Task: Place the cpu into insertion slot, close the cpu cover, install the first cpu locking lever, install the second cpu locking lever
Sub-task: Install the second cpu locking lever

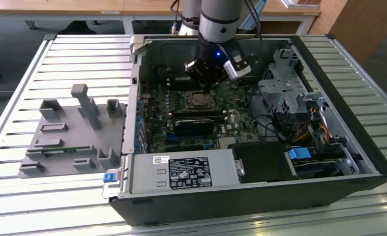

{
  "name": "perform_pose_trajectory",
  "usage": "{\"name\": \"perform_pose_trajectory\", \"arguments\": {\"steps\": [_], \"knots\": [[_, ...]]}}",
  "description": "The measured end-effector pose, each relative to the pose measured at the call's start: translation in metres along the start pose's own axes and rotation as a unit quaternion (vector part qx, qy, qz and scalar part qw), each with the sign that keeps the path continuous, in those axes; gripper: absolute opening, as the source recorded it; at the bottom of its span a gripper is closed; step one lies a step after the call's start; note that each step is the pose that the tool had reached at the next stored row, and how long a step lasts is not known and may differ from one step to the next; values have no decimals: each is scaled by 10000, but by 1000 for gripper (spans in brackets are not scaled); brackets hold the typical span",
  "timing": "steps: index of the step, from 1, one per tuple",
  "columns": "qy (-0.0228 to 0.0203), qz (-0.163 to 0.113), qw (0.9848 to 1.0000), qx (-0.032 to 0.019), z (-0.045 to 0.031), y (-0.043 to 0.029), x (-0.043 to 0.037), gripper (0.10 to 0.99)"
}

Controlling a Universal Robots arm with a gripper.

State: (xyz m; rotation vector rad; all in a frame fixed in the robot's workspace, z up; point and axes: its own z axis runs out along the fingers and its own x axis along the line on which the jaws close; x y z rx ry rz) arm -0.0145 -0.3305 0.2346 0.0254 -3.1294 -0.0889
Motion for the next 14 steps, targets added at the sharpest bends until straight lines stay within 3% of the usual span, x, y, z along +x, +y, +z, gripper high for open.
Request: {"name": "perform_pose_trajectory", "arguments": {"steps": [7,10,11,13,14], "knots": [[0,0,10000,-9,-6,-131,2,106],[-1,0,10000,-48,-9,-195,3,106],[-1,-1,9999,-110,-10,-210,3,106],[-2,-3,9996,-289,-11,-230,4,106],[-1,-4,9994,-348,-11,-238,4,106]]}}
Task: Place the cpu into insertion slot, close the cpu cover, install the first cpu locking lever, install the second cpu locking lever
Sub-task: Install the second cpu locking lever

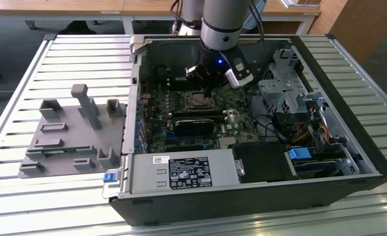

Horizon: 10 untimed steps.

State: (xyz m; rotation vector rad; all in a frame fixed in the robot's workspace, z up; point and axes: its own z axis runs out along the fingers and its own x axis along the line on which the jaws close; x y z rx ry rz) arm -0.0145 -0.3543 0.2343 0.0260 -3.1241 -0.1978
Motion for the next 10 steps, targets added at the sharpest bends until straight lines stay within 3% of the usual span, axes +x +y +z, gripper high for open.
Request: {"name": "perform_pose_trajectory", "arguments": {"steps": [10], "knots": [[0,0,10000,-5,-14,-124,2,106]]}}
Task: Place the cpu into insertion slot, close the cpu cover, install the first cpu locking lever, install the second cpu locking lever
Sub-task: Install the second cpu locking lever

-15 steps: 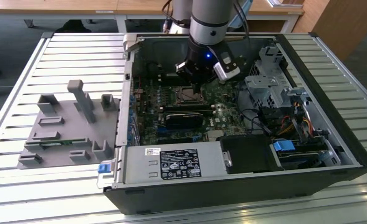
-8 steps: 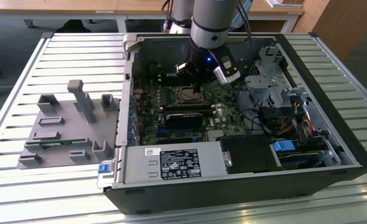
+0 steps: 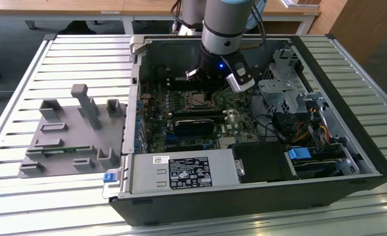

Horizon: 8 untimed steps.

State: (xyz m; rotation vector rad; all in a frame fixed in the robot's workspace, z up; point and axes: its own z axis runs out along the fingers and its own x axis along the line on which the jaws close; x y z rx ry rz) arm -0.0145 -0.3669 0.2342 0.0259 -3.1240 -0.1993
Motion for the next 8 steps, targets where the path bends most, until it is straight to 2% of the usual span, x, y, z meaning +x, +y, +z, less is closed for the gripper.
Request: {"name": "perform_pose_trajectory", "arguments": {"steps": [6,8], "knots": [[0,0,10000,0,-11,-98,9,106],[0,0,10000,0,-12,-114,34,106]]}}
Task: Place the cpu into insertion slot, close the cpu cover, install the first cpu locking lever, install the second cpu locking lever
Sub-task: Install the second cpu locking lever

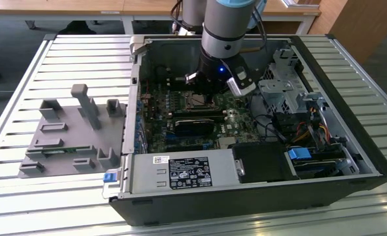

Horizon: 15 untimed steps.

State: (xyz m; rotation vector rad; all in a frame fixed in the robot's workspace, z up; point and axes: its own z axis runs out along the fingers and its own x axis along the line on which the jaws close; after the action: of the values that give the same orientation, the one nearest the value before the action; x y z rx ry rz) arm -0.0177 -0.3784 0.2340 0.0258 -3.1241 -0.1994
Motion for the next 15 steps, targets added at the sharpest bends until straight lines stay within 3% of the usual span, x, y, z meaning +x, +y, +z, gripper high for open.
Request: {"name": "perform_pose_trajectory", "arguments": {"steps": [6,15], "knots": [[0,0,10000,0,2,-13,159,106],[-1,7,10000,-13,64,-53,198,106]]}}
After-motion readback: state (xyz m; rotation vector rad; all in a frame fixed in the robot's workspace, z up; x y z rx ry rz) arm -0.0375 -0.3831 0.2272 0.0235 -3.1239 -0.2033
